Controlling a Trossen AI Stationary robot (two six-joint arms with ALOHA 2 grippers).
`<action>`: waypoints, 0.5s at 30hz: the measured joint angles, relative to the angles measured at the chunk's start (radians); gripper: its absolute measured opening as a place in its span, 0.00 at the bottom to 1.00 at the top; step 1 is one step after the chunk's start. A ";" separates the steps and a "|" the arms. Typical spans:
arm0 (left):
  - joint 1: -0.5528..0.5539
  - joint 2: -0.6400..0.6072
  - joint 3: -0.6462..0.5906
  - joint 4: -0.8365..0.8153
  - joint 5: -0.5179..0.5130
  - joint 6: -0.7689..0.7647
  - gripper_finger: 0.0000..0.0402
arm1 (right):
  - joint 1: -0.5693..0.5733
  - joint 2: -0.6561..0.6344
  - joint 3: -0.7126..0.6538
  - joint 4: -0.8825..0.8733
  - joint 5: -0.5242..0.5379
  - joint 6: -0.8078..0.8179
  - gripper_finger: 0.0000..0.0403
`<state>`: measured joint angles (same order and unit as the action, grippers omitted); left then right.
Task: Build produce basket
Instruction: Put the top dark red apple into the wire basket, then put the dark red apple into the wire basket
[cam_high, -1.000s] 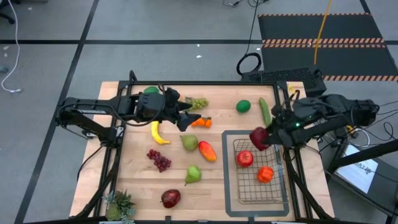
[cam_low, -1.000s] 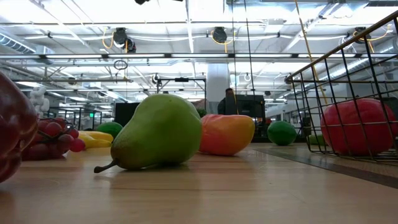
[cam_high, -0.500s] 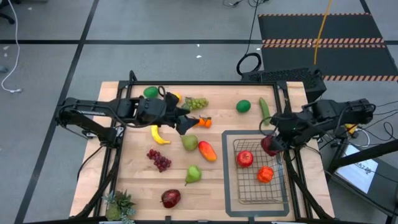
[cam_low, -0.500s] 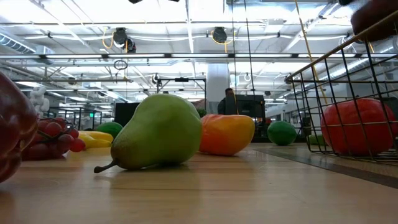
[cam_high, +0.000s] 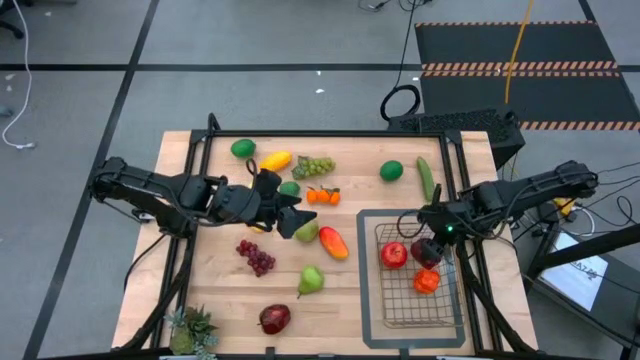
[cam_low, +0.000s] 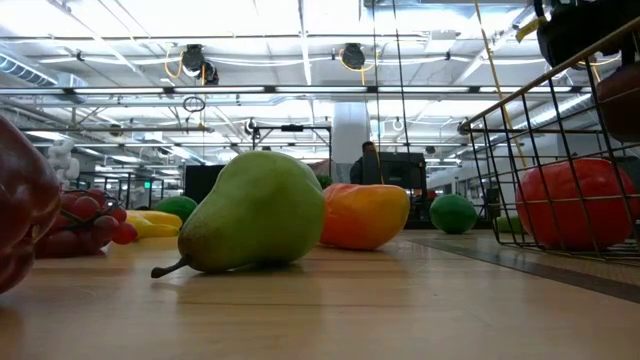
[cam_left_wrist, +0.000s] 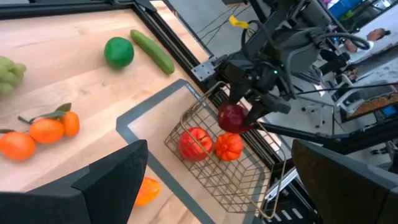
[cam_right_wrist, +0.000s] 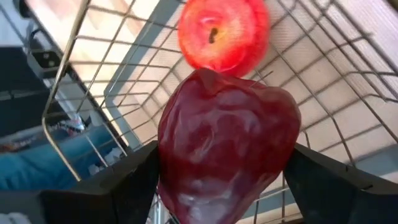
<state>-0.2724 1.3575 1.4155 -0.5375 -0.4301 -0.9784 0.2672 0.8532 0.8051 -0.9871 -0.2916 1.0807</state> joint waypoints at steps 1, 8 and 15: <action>-0.003 0.000 0.000 -0.005 -0.001 0.000 0.99 | 0.004 0.000 0.000 0.001 0.002 -0.012 0.77; -0.005 0.000 0.000 -0.053 -0.002 -0.020 0.99 | 0.012 0.000 0.000 -0.019 0.026 -0.057 0.86; -0.005 0.000 0.000 -0.066 -0.002 -0.030 0.99 | 0.012 0.000 0.000 -0.027 0.027 -0.126 0.89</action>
<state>-0.2775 1.3575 1.4155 -0.6037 -0.4316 -1.0080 0.2790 0.8528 0.8050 -1.0140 -0.2649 0.9549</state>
